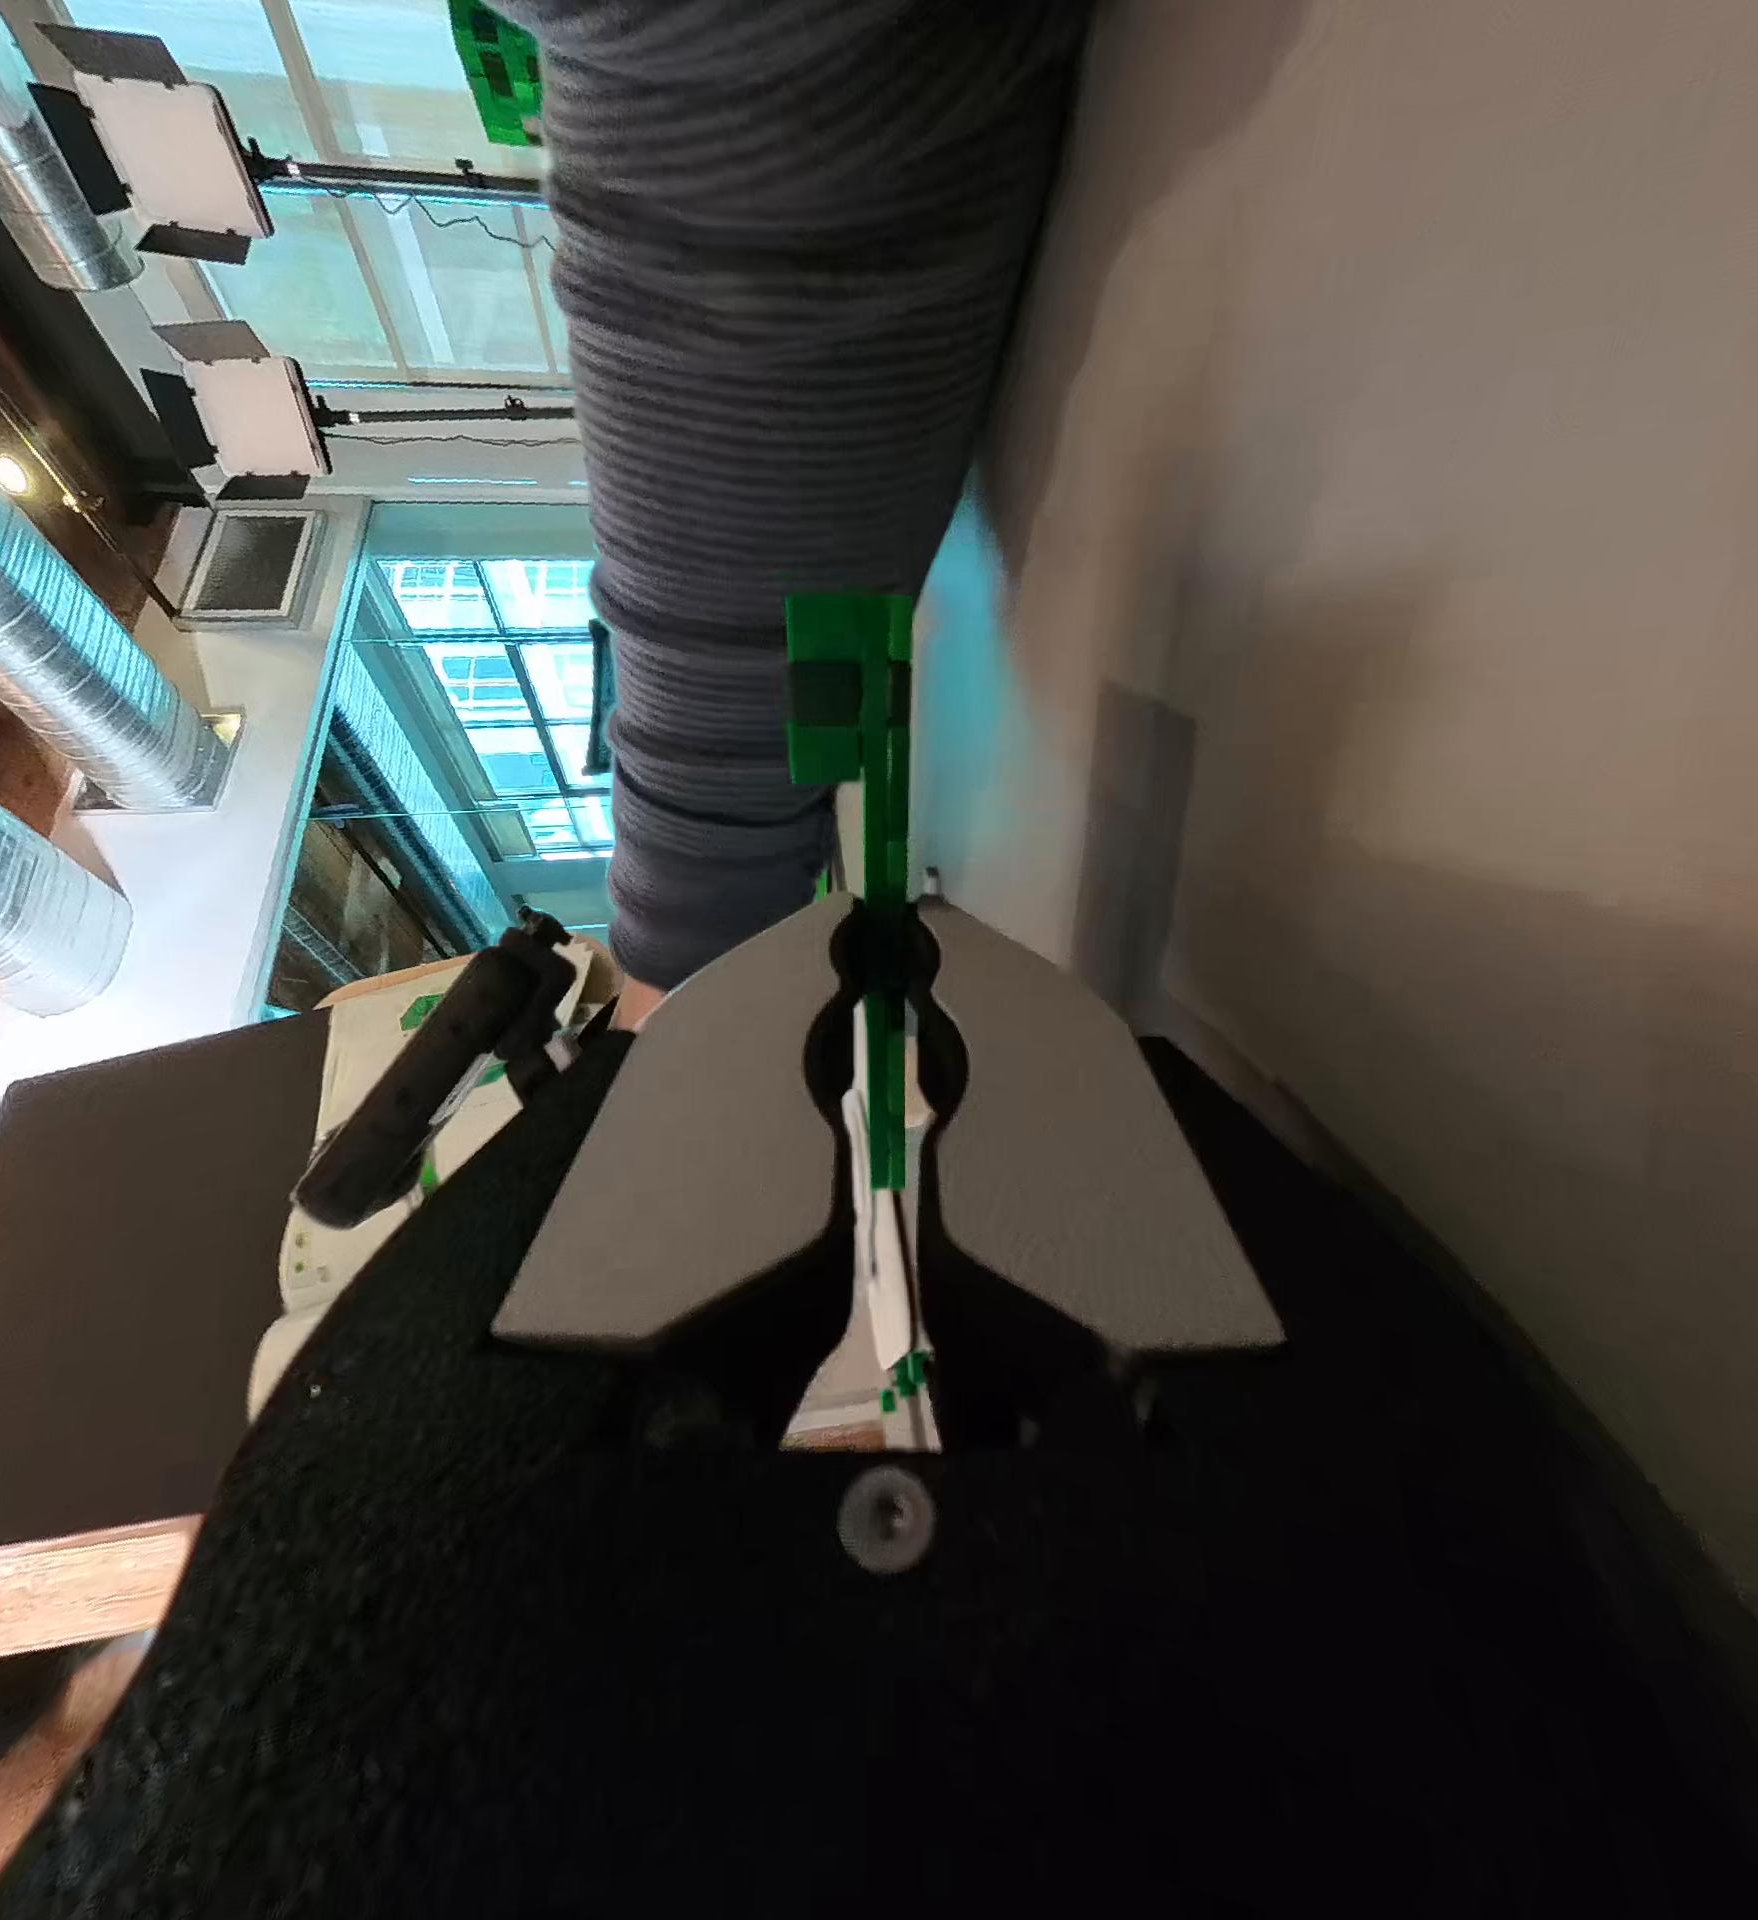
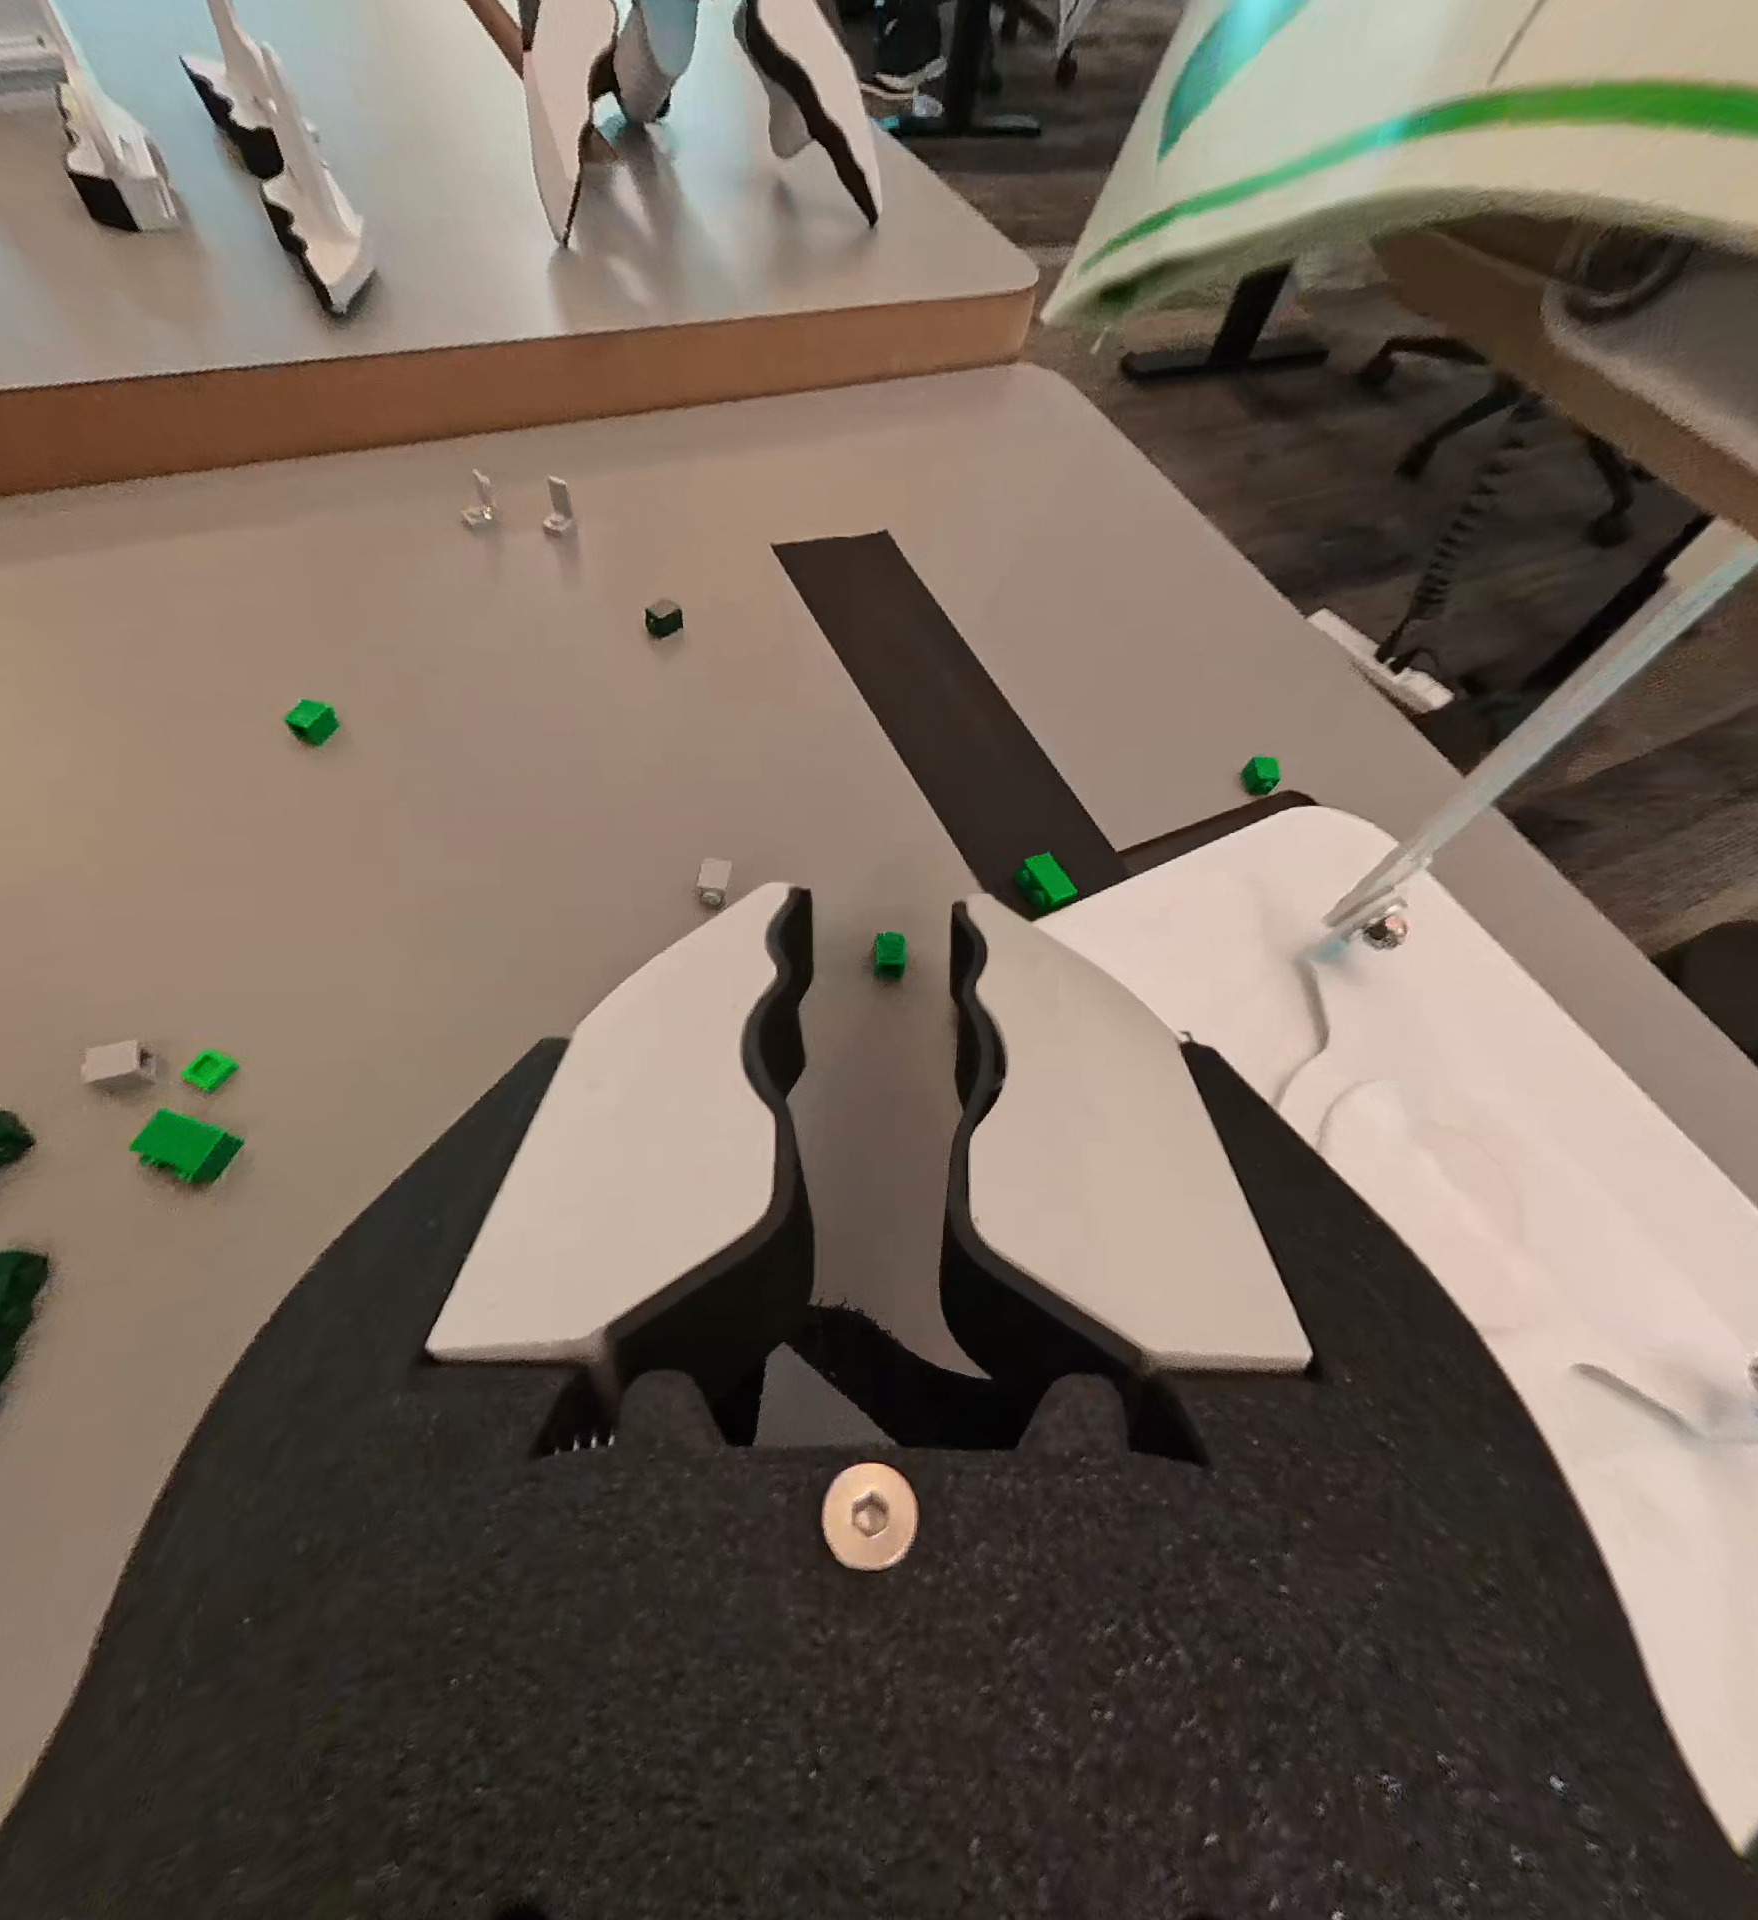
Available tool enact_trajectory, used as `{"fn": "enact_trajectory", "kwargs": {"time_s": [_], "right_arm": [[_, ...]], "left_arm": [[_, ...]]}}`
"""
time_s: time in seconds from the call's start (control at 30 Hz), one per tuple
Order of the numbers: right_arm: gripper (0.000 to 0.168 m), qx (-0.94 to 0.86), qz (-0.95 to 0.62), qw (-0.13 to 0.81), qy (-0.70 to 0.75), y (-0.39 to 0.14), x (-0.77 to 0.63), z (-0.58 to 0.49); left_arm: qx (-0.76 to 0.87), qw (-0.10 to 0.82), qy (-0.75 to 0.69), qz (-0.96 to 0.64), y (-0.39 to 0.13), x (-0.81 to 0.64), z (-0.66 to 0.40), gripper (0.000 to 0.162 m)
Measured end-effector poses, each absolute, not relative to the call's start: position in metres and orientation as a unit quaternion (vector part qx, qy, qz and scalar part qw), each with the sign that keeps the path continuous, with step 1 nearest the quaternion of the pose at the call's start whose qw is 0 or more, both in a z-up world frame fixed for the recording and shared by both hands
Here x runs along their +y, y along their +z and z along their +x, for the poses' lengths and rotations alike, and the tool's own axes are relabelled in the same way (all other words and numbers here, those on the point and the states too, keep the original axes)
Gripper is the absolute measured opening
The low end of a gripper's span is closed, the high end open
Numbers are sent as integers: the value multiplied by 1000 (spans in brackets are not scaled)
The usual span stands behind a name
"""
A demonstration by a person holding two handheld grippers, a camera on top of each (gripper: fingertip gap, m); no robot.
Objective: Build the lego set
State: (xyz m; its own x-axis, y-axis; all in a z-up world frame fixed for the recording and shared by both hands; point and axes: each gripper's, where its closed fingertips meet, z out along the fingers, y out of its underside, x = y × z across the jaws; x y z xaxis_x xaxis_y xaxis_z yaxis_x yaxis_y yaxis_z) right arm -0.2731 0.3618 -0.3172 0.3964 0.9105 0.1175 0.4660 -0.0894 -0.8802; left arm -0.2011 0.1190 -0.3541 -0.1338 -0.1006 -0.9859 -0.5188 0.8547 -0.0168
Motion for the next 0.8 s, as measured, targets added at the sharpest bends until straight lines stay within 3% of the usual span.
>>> {"fn": "enact_trajectory", "kwargs": {"time_s": [0.2,0.7,0.8], "right_arm": [[21,-533,-728,387,192,-352,363,-269],[24,-572,-733,343,137,-387,388,-291],[18,-577,-733,334,138,-390,388,-293]], "left_arm": [[732,620,170,-227,-356,127,-202,6],[748,611,185,-182,-362,154,-200,5],[750,610,187,-176,-363,153,-199,6]]}}
